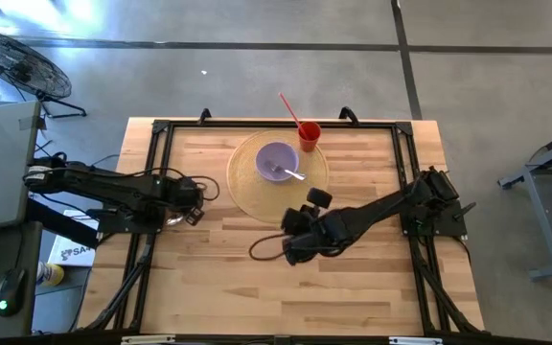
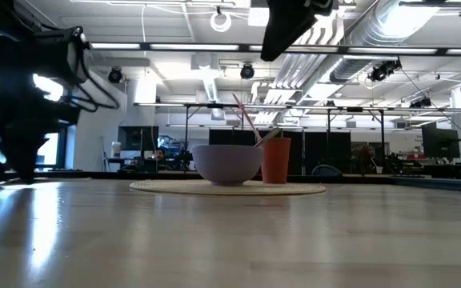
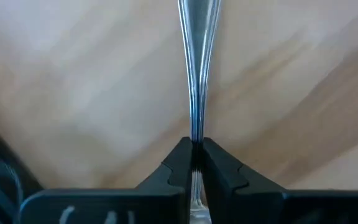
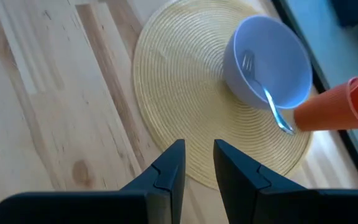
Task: Pick & Place Utensil
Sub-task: Put the silver spoon into the purple bowl
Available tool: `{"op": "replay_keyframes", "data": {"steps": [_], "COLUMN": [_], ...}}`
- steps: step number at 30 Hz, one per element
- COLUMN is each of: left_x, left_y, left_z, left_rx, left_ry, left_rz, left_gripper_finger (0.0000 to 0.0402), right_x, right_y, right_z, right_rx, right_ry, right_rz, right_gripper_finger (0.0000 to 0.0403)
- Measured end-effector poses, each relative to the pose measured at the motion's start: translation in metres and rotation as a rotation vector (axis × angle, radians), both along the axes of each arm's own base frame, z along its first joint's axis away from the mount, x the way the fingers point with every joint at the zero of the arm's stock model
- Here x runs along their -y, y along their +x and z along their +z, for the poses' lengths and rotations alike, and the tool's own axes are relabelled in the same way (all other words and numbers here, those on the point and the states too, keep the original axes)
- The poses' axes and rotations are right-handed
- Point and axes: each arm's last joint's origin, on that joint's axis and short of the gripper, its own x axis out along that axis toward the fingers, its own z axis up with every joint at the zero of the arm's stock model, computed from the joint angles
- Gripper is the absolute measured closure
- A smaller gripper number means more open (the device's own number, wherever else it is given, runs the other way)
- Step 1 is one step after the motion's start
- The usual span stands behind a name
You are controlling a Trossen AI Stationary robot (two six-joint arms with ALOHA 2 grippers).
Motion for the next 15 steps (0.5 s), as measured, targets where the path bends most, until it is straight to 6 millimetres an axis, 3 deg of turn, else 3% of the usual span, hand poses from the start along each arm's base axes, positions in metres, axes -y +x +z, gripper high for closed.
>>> {"op": "replay_keyframes", "data": {"steps": [15], "left_x": [-0.004], "left_y": [0.048], "left_z": [0.032], "left_rx": [0.415], "left_ry": [0.241], "left_rz": [-0.255], "left_gripper_finger": [0.039], "right_x": [-0.034], "right_y": [-0.035], "right_z": [0.0], "right_rx": [0.021], "right_ry": [-0.135], "right_rz": [-0.098], "right_gripper_finger": [0.0324]}}
